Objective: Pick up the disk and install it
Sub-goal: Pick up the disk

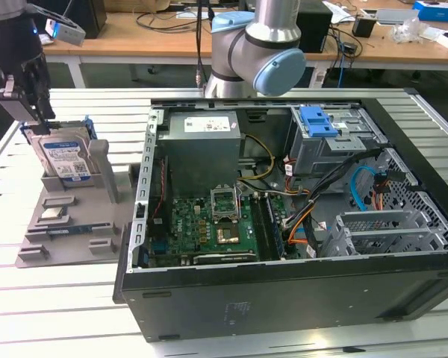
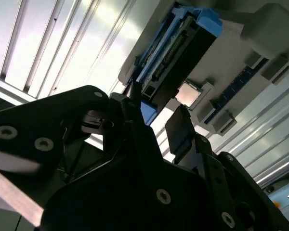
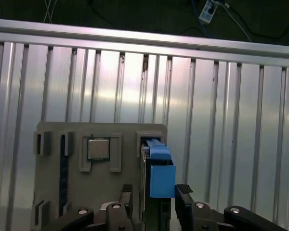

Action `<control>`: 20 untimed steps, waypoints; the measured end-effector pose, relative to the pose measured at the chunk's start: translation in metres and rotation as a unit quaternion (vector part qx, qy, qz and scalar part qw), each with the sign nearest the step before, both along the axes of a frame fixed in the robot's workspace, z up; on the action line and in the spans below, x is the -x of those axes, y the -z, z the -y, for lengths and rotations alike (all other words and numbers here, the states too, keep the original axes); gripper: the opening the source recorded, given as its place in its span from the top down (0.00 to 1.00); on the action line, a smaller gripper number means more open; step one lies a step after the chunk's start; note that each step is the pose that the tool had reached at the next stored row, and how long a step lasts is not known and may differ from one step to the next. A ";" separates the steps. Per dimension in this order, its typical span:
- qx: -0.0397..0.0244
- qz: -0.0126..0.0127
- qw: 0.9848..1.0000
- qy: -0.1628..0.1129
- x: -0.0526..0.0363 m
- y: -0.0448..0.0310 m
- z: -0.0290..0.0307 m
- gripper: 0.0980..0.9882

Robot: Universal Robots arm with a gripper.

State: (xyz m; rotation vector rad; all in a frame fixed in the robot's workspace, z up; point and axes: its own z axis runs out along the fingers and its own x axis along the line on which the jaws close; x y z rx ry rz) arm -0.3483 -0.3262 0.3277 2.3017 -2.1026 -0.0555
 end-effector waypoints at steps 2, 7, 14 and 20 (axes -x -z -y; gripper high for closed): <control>0.001 0.000 1.000 -0.006 -0.0008 0.0040 -0.0019 0.57; 0.003 0.000 1.000 -0.016 -0.0027 0.0152 -0.0036 0.57; 0.003 0.000 1.000 -0.008 -0.0030 0.0325 -0.0037 0.57; 0.003 0.000 1.000 -0.007 -0.0036 0.0376 -0.0037 0.57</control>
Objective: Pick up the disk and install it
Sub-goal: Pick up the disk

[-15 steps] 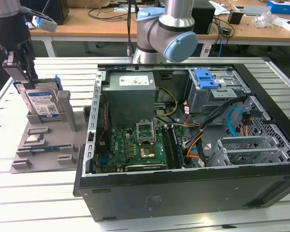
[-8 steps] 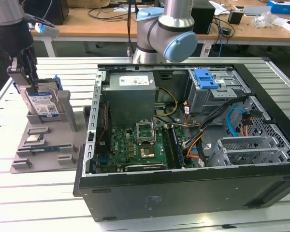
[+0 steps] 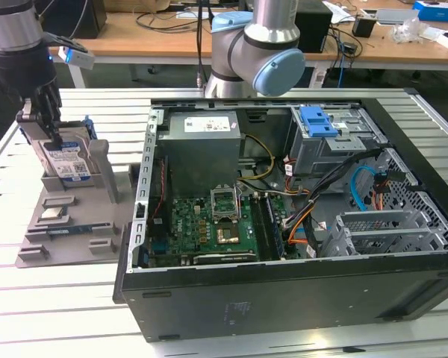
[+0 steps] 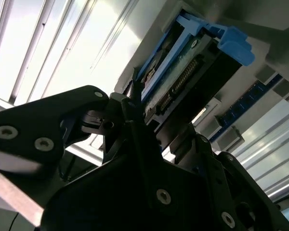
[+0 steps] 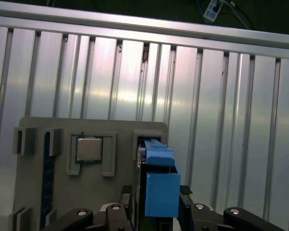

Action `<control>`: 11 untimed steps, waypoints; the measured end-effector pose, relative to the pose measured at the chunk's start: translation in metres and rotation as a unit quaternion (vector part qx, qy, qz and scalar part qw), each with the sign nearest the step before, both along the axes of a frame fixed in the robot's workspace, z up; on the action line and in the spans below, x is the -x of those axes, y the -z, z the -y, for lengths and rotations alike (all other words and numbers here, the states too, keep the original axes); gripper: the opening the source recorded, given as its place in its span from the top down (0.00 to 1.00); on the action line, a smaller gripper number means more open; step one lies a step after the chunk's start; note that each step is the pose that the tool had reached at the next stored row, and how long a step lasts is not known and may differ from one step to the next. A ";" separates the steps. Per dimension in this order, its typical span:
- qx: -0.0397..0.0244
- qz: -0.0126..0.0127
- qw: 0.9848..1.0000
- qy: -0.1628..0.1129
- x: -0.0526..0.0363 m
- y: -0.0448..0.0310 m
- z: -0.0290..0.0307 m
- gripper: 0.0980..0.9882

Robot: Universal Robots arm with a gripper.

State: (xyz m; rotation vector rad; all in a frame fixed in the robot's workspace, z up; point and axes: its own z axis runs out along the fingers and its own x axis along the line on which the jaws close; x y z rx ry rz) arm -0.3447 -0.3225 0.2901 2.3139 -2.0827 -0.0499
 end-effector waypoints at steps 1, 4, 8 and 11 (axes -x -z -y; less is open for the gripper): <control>0.000 0.000 1.000 0.000 0.0000 0.0000 0.0000 0.57; 0.000 0.000 1.000 0.000 0.0000 0.0002 0.0000 0.57; 0.000 0.000 1.000 0.000 -0.0001 0.0003 0.0000 0.70; 0.000 0.000 1.000 0.000 -0.0001 0.0003 0.0000 0.70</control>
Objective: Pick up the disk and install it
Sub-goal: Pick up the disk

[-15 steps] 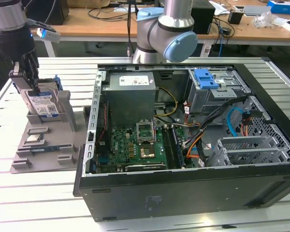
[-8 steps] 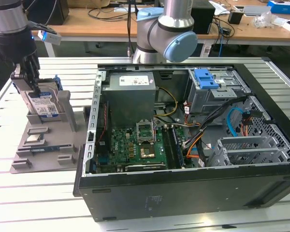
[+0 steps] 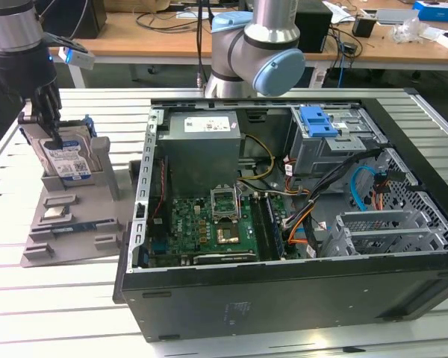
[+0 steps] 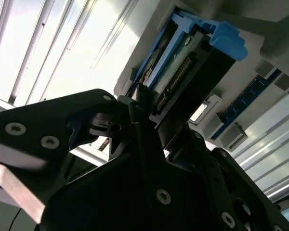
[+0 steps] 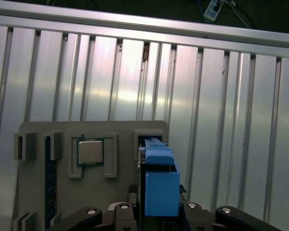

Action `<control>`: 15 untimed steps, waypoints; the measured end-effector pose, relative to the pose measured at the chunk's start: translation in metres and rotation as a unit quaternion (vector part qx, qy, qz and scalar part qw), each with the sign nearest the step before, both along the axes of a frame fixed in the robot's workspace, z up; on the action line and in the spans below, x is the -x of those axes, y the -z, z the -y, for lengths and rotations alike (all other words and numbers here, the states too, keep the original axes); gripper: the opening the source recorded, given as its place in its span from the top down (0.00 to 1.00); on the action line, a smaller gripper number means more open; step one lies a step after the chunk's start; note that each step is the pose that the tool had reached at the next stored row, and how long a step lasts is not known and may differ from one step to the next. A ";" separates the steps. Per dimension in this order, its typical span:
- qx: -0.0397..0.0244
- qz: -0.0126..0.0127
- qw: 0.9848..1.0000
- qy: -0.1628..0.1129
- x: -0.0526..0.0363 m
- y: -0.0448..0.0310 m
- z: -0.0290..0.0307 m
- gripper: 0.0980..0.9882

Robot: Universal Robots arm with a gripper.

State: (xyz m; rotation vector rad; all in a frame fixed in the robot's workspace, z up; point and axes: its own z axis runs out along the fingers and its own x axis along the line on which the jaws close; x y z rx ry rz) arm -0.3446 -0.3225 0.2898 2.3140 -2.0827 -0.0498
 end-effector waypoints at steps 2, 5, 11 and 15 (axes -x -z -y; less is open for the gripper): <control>0.000 0.000 1.000 0.000 0.0000 0.0000 0.0000 0.70; 0.000 0.000 1.000 0.000 0.0000 0.0001 0.0000 0.70; 0.000 0.000 1.000 0.026 -0.0001 0.0002 0.0000 0.70; 0.001 0.000 0.999 0.054 -0.0001 0.0002 0.0000 0.70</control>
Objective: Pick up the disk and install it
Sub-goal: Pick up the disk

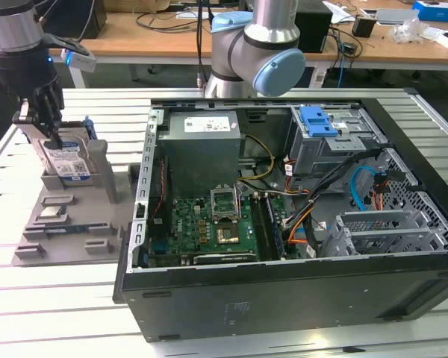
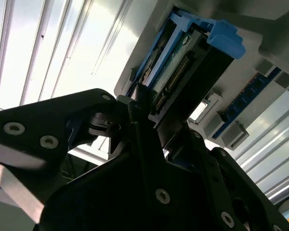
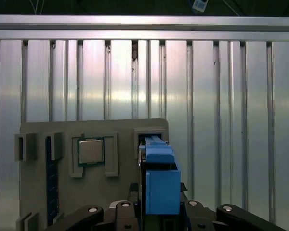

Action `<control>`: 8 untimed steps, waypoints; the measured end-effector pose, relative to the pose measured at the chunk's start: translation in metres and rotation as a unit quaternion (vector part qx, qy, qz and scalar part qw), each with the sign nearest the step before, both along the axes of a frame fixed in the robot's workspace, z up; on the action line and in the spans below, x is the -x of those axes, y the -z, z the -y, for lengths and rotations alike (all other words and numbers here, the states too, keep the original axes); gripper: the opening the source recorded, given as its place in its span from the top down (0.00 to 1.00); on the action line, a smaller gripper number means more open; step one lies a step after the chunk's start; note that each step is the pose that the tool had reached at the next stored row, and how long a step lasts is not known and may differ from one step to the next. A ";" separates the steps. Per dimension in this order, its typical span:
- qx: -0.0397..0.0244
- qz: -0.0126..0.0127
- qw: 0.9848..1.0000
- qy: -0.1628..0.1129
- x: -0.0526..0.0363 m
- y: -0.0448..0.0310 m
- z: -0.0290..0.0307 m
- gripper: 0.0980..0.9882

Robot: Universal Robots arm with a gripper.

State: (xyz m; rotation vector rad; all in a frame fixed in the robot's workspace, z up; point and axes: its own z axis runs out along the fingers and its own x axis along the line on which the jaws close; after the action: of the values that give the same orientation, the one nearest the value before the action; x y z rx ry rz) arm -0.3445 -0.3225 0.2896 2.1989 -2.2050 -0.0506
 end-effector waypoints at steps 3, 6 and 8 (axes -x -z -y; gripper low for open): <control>0.000 0.000 1.000 -0.007 0.0000 0.0000 0.0001 0.70; 0.000 0.000 1.000 -0.009 0.0000 0.0000 0.0001 0.70; 0.000 0.000 1.000 -0.010 0.0000 0.0000 0.0000 0.70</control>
State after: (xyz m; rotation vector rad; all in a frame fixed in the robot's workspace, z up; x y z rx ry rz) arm -0.3446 -0.3225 0.2896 2.2195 -2.1836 -0.0501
